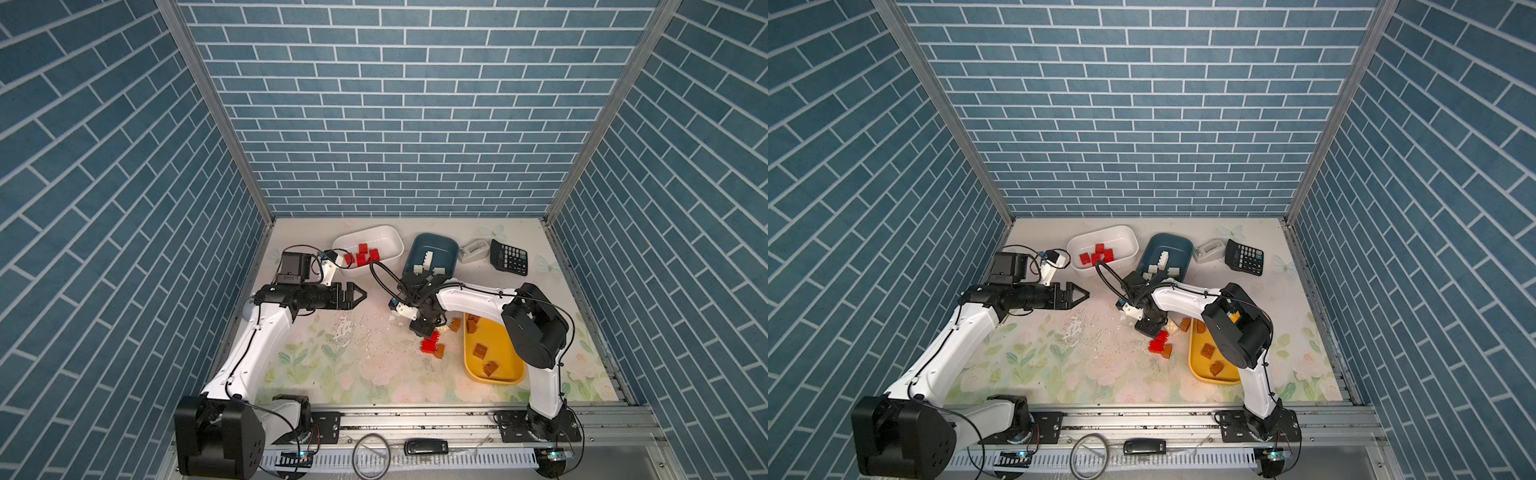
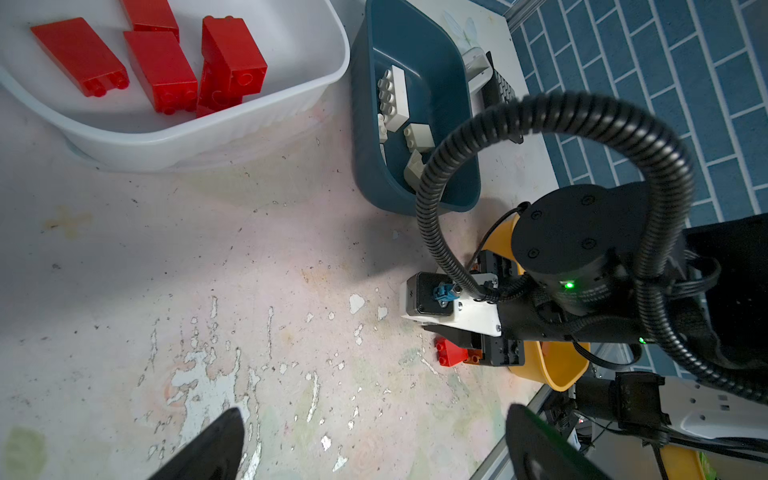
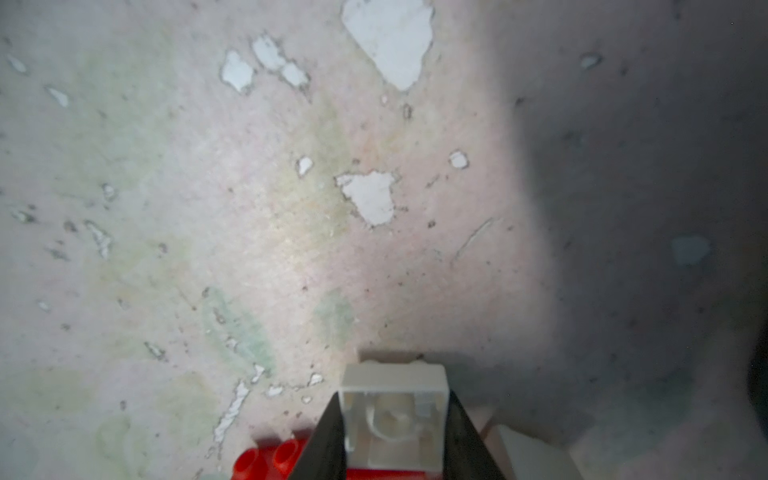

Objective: Sort the legos into containers by color
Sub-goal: 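Move the right gripper back to the pile and grasp a cream 2x2 brick, then carry the cream 2x2 brick with the right gripper into the teal tub, release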

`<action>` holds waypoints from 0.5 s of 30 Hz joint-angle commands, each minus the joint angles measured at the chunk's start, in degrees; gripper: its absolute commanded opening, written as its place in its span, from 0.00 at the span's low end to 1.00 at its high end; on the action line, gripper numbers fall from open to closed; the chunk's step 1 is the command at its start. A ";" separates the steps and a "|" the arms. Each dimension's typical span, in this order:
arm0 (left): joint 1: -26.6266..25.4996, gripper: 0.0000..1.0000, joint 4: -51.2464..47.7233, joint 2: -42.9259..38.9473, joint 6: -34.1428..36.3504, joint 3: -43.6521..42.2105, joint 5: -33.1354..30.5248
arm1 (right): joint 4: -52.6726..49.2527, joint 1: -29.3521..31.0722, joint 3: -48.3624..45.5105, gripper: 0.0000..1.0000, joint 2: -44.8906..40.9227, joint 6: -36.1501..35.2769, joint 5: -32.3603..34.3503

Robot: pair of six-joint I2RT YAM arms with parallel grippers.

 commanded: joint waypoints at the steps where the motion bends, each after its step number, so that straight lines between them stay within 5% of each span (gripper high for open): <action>1: 0.50 1.00 -0.31 -0.80 0.29 -0.45 1.59 | -3.05 -1.20 3.31 0.23 -3.35 -0.31 0.90; 7: 0.51 1.00 2.67 -0.71 -2.29 -0.85 3.79 | -6.05 -7.36 8.65 0.22 -6.59 -1.89 2.44; 15: 0.51 1.00 3.90 0.32 -3.40 0.05 4.61 | -5.90 -17.33 17.57 0.23 -0.66 -7.54 4.74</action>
